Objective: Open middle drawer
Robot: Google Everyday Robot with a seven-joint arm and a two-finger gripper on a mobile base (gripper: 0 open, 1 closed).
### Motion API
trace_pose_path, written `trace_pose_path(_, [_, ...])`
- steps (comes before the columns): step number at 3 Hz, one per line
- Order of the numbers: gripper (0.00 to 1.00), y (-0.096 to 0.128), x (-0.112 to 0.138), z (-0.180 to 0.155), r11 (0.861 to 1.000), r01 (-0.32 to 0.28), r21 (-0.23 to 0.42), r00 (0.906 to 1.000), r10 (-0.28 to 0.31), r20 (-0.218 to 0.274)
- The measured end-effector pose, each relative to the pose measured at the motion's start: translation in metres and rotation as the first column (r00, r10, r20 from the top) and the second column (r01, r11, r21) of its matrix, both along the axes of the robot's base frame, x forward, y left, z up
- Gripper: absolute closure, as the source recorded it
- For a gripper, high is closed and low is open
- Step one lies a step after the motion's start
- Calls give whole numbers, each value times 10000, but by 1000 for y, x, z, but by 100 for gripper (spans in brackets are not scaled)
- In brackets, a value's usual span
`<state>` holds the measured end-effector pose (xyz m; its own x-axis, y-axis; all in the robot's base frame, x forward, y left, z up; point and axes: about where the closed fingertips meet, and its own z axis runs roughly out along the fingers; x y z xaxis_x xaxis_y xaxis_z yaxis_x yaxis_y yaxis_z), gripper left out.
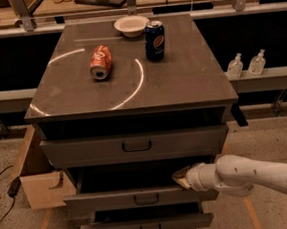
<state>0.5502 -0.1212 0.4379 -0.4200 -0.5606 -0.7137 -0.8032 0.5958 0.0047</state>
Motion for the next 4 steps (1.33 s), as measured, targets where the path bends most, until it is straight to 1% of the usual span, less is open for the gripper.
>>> trace_pose_path(1, [100,0,-2,4,10000,5,-3,10000,-5,-55])
trace_pose_path(2, [100,-4,-21,2,9998,-200,-33,9983,198,-545])
trace_pose_path(3, [100,-7,-52,3,9992,-403,26,9914,403,-1246])
trace_pose_path(4, [100,-7,-80,6,9985,-529,124,9830,543,-1754])
